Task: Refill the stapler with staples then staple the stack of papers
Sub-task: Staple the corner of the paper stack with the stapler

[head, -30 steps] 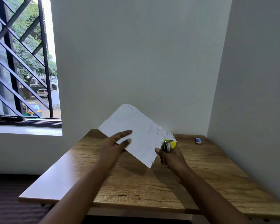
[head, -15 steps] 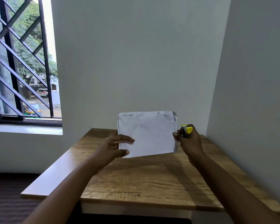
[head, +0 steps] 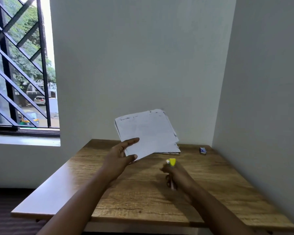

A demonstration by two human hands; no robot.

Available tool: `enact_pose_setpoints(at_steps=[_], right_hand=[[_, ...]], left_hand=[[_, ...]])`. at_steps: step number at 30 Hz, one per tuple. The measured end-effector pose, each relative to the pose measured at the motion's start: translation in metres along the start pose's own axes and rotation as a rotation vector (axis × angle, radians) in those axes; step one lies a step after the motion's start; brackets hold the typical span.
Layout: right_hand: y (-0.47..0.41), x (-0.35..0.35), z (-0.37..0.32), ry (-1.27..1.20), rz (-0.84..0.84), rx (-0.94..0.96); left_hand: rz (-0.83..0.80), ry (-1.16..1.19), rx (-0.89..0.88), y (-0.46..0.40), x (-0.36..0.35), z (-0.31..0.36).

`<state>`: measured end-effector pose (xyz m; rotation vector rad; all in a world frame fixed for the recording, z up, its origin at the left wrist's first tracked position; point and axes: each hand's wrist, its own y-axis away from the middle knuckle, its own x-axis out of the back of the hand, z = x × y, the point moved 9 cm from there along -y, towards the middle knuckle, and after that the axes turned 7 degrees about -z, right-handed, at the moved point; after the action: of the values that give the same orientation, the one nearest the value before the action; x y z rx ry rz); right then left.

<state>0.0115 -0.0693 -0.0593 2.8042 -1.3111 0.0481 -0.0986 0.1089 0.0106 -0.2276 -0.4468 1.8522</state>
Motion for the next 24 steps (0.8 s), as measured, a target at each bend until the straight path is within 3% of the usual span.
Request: enact_pose_setpoints(at_steps=[3, 7, 16, 24], right_hand=[[0.011, -0.051, 0.005, -0.083, -0.250, -0.038], [0.018, -0.082, -0.005, -0.153, -0.369, 0.042], [0.019, -0.073, -0.020, -0.245, -0.263, 0.240], [0.021, -0.065, -0.025, -0.331, -0.200, 0.280]], left_hand=[[-0.032, 0.052, 0.026, 0.000, -0.009, -0.002], [-0.063, 0.076, 0.030, 0.003, -0.016, 0.001], [-0.168, 0.004, 0.007, 0.006, -0.026, 0.015], [-0.250, -0.048, -0.010, 0.007, -0.038, 0.023]])
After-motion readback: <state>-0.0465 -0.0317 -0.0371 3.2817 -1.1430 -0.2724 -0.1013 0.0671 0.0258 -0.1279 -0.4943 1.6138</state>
